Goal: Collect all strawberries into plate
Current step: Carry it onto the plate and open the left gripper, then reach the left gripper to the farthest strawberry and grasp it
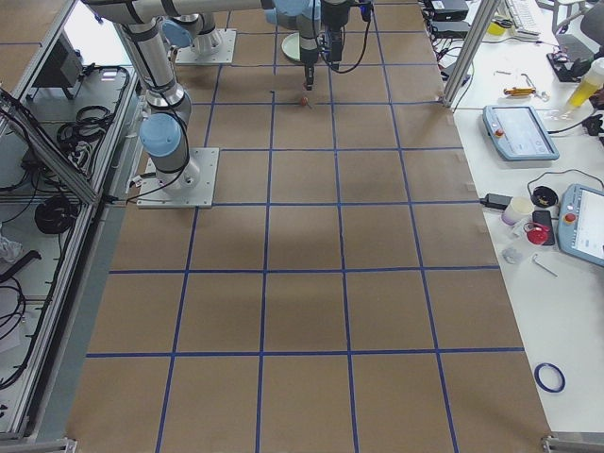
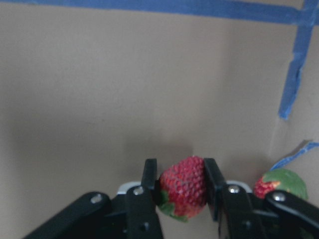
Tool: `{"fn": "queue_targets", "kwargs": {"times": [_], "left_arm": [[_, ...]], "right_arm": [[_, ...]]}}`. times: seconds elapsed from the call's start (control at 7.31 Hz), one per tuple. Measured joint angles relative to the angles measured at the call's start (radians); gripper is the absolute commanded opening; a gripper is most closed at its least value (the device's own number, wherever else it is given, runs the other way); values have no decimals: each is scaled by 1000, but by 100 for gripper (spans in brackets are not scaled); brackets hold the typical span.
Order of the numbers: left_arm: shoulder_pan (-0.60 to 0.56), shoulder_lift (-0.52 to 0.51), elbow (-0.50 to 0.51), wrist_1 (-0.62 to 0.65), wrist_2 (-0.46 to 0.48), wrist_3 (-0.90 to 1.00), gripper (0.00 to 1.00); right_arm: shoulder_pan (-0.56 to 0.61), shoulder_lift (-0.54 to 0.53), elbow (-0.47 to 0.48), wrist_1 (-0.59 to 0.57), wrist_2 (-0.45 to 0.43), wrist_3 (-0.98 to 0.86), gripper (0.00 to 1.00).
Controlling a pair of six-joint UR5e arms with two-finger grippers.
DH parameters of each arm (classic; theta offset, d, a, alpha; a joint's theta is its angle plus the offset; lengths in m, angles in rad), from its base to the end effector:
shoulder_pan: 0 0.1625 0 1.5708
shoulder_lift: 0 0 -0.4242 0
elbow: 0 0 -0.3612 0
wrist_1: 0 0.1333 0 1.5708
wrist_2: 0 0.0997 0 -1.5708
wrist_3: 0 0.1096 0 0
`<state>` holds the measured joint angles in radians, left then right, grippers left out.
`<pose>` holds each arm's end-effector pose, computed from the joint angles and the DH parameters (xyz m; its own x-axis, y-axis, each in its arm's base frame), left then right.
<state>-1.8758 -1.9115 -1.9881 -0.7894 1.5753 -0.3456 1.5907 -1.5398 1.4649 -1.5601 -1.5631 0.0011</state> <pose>-0.2787 -0.4430 0.2068 -0.9992 -0.0406 0.0037 -0.0407 0.9989 -0.0235 0.1437 -0.4771 0.5106 -0.9998 -0.0193 -0.0077 -0.0188 0.9978 -0.0641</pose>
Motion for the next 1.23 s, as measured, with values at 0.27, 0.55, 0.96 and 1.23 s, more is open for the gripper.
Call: {"fn": "queue_targets", "kwargs": {"times": [0.27, 0.55, 0.96, 1.23], "left_arm": [[99, 35, -4, -97, 113, 126, 0], [248, 76, -30, -154, 152, 316, 9], [350, 104, -107, -167, 151, 425, 100], [299, 124, -106, -167, 98, 380, 100]], "right_arm": [[0, 1, -2, 0, 0, -1, 100], [0, 2, -2, -1, 0, 0, 100], [0, 1, -2, 0, 0, 0, 100], [0, 1, -2, 0, 0, 0, 100]]}}
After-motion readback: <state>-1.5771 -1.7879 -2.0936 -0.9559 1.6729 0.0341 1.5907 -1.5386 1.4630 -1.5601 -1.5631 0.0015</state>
